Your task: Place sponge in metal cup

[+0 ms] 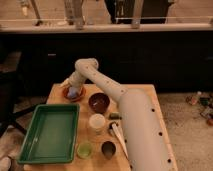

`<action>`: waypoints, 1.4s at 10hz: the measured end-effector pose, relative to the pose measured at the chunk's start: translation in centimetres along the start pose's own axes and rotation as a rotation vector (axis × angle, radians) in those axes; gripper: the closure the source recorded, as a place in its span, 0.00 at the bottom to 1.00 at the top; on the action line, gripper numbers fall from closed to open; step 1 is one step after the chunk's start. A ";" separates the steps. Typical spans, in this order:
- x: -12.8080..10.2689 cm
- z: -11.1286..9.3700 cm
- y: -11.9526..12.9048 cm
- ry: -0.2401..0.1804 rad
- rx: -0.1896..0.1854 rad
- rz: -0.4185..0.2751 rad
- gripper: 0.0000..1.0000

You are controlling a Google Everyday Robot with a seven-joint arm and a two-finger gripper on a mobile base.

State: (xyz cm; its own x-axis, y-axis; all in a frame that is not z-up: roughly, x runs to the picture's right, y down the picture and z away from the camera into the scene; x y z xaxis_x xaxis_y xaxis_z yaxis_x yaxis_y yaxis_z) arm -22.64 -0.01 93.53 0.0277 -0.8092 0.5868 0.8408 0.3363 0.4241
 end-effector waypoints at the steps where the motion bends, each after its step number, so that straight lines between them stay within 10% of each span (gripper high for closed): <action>1: 0.0 0.2 -0.1 -0.007 0.000 -0.002 0.20; 9: -0.5 1.0 0.2 -0.041 0.017 0.007 0.20; 14: -0.5 0.7 0.9 -0.034 0.041 0.036 0.67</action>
State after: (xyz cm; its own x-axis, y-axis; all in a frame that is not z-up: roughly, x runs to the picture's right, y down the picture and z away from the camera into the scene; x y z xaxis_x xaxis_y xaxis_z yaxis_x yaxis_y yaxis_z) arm -22.29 1.06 94.10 0.0381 -0.7795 0.6252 0.8170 0.3845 0.4296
